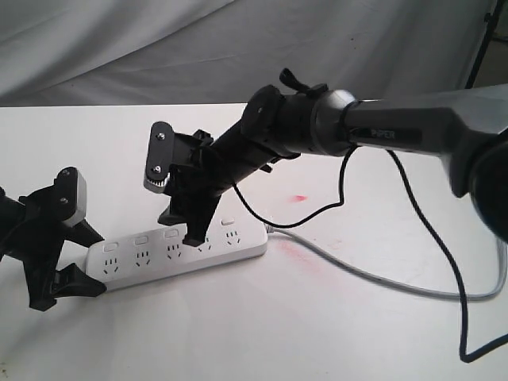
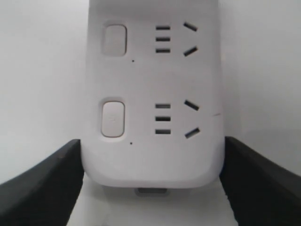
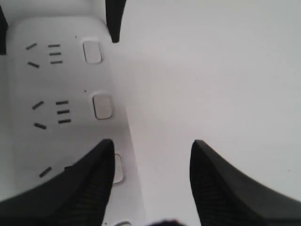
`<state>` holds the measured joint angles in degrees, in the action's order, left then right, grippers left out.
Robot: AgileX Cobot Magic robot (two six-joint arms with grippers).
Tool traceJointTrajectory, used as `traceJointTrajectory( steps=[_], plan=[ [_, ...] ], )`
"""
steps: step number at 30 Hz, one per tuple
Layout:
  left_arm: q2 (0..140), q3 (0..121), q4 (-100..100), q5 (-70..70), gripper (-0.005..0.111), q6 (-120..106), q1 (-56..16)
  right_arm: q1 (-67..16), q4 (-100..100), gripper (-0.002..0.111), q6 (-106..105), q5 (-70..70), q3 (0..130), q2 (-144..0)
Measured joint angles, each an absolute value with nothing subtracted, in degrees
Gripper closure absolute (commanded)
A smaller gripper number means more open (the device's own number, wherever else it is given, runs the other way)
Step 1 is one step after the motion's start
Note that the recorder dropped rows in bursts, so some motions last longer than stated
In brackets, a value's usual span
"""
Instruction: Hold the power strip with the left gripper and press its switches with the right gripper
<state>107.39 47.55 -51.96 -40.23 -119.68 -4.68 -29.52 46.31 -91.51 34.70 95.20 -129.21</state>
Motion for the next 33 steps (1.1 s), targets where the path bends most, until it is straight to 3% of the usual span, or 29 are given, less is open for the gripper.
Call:
traceJointTrajectory(
  steps=[33],
  plan=[
    [107.4,47.6,-52.0,-40.2,0.04,-119.7,-4.7,-26.0,43.5,0.061,-90.3,33.3,91.5,-128.5]
  ],
)
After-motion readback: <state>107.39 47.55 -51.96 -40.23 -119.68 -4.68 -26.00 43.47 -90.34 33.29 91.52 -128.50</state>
